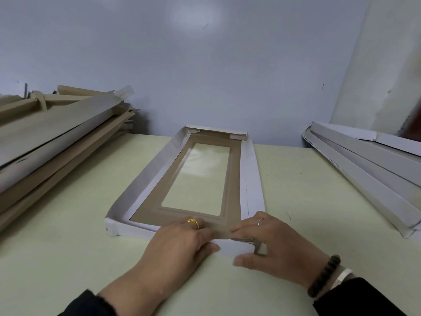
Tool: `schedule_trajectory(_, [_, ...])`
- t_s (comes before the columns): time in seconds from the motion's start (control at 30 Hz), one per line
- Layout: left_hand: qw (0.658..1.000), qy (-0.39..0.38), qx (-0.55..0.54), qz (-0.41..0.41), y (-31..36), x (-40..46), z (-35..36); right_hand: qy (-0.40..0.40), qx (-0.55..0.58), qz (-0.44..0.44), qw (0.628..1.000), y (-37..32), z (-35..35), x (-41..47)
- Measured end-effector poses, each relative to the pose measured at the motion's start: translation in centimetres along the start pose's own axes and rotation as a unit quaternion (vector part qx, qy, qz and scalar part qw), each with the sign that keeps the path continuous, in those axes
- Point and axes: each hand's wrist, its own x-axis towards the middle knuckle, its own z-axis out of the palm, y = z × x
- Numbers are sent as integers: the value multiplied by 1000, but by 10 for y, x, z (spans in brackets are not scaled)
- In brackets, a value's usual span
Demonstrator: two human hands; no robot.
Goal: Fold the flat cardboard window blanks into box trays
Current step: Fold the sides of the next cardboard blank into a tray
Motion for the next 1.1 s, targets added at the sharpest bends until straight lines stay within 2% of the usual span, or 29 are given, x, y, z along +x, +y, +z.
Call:
schedule_trajectory(0.13, [1000, 13, 21, -4, 0, 0, 3, 5, -60, -14, 998, -2, -2, 1])
schedule_trajectory(0.33, [1000, 11, 21, -20, 2, -1, 2, 7, -64, 29, 998, -3, 1, 1])
schedule_trajectory(0.67, [999, -5, 29, -33, 6, 0, 2, 16, -110, 33, 993, -5, 4, 1])
schedule_trajectory(0.73, [999, -16, 25, -38, 5, 0, 2, 33, -109, 16, 993, -8, 4, 1])
schedule_trajectory(0.83, [998, -29, 10, -51, 7, 0, 1, 107, -126, -30, 986, -14, 6, -1])
schedule_trajectory(0.9, [998, -43, -5, -54, 7, 1, 1, 137, -114, -30, 984, -16, 5, -1])
schedule_trajectory(1.1, [995, -63, -35, -62, 7, 3, -1, 140, -109, -29, 984, -18, 10, -3])
